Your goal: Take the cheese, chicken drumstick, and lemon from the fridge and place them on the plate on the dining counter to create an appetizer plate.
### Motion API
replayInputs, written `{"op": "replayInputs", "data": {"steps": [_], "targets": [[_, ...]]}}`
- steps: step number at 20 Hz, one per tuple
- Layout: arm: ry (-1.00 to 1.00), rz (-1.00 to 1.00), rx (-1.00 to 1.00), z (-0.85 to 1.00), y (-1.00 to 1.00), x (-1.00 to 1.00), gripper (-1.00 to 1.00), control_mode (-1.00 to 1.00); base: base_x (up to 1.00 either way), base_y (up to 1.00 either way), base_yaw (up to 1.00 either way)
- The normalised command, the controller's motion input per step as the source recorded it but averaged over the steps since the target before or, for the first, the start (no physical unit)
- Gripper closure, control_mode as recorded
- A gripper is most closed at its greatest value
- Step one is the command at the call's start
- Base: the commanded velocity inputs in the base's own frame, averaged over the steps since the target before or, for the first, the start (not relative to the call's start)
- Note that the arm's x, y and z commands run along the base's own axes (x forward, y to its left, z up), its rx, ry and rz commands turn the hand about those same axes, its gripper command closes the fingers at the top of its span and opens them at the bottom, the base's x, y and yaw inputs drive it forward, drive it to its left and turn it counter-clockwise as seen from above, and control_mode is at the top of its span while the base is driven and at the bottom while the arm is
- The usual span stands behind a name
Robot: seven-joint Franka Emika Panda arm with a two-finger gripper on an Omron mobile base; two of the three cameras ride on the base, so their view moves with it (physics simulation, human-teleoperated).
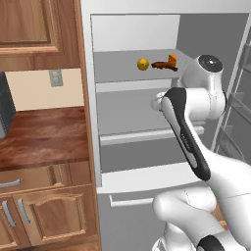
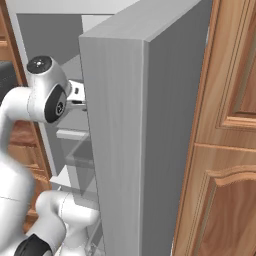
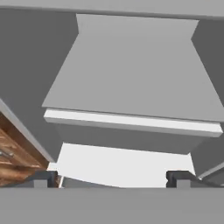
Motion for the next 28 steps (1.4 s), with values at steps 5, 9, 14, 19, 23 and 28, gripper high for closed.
{"op": "replayInputs", "data": {"steps": [5,9,14,19,23,28], "targets": [[-0.11,-0.07,0.0,0.57,0.15,0.04,-1.0,-1.0,0.0,0.0,0.0],[-0.02,-0.09,0.0,0.58,0.09,0.24,-1.0,-1.0,0.0,0.0,0.0],[0.0,-0.08,0.0,0.47,0.03,0.43,-1.0,-1.0,0.0,0.0,0.0],[0.0,-0.06,0.0,0.13,0.0,0.75,-1.0,-1.0,0.0,0.0,0.0],[0.0,-0.04,0.0,0.0,0.0,0.8,-1.0,-1.0,0.0,0.0,0.0],[0.0,-0.04,0.0,0.0,0.01,0.84,-1.0,-1.0,0.0,0.0,0.0]]}}
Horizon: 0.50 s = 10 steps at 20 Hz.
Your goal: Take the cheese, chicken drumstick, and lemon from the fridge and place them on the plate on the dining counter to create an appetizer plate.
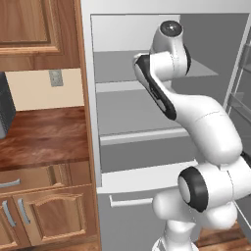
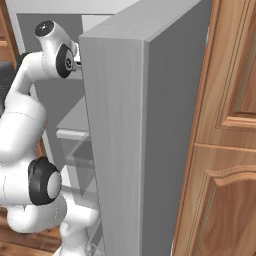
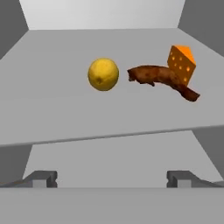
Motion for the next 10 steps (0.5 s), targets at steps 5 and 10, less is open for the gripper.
{"op": "replayInputs", "data": {"steps": [5,10], "targets": [[0.03,-0.06,0.0,0.0,0.0,0.78,-1.0,-1.0,0.0,0.0,0.0],[0.01,-0.05,0.0,-0.1,0.0,0.71,-1.0,-1.0,0.0,0.0,0.0]]}}
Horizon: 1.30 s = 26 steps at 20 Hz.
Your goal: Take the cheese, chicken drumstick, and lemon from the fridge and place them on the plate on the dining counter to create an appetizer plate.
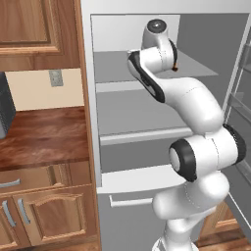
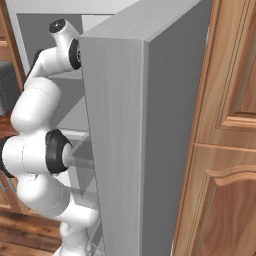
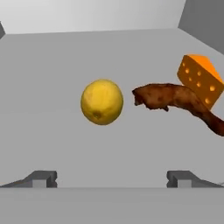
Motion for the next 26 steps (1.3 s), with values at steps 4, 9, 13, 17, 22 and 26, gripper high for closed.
{"op": "replayInputs", "data": {"steps": [4,9,13,17,22,26], "targets": [[0.0,-0.06,0.0,-0.16,0.0,0.69,-1.0,-1.0,0.0,0.0,0.0],[0.0,-0.05,0.0,-0.2,0.0,0.54,-1.0,-1.0,0.0,0.0,0.0],[0.01,-0.05,0.0,-0.19,0.0,0.48,-1.0,-1.0,0.0,0.0,0.0],[0.03,-0.06,0.0,-0.13,0.0,0.54,-1.0,-1.0,0.0,0.0,0.0],[0.02,-0.04,0.0,-0.15,-0.02,0.41,-1.0,-1.0,0.0,0.0,0.0],[0.0,-0.02,0.0,-0.22,-0.04,0.18,1.0,-1.0,0.0,0.0,0.0]]}}
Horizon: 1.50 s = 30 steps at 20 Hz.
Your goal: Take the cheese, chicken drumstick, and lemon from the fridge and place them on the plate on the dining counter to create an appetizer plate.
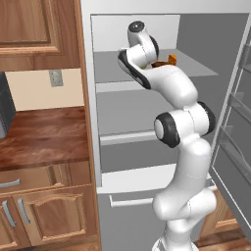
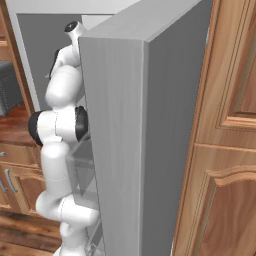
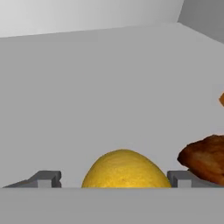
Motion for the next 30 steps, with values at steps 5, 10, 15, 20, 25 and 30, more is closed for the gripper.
{"op": "replayInputs", "data": {"steps": [5,10,15,20,25,30], "targets": [[0.0,-0.02,0.0,-0.22,-0.16,0.0,1.0,-1.0,0.0,0.0,0.0],[0.0,-0.01,0.0,-0.29,-0.44,-0.33,1.0,-1.0,0.0,0.0,0.0],[-0.06,0.0,0.0,-0.26,-0.34,-0.75,1.0,-1.0,0.0,0.0,0.0],[-0.19,0.0,0.0,-0.26,-0.03,-1.0,1.0,-1.0,0.0,0.0,0.0],[-0.18,0.01,0.0,-0.05,0.0,-1.0,1.0,-1.0,0.0,0.0,0.0],[0.02,0.03,0.0,0.04,-0.02,-1.0,1.0,-1.0,0.0,0.0,0.0]]}}
